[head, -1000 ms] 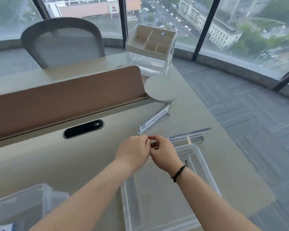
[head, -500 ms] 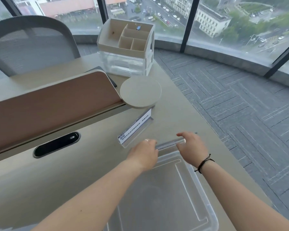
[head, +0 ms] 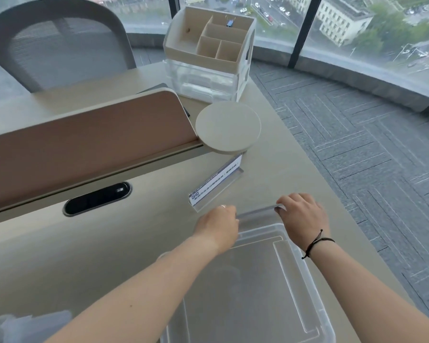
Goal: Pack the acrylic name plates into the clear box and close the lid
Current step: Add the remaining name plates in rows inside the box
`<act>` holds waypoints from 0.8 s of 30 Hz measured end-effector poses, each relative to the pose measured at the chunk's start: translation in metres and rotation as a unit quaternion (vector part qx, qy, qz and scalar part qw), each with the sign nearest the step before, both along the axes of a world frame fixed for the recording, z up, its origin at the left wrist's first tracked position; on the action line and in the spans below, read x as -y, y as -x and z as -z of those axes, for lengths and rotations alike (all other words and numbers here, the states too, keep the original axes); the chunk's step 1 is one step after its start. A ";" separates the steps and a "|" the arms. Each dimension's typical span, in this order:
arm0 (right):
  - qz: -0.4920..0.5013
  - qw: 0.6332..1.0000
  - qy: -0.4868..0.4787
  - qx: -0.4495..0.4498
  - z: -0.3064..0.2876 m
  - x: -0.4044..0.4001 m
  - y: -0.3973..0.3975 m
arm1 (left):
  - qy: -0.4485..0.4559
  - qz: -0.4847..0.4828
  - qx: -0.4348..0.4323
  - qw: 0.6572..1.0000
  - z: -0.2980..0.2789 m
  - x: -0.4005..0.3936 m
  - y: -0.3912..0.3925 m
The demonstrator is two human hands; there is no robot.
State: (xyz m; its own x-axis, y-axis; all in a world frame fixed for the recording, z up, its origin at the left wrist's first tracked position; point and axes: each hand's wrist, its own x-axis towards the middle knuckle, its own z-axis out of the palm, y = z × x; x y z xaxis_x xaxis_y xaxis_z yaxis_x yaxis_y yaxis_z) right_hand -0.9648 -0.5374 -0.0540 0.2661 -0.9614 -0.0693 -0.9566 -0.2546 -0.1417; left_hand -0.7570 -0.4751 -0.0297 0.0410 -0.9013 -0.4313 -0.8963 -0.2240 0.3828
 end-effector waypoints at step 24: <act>-0.168 0.966 0.166 0.102 -0.128 -0.135 -0.177 | 0.202 -0.198 0.095 0.954 -0.130 -0.157 -0.152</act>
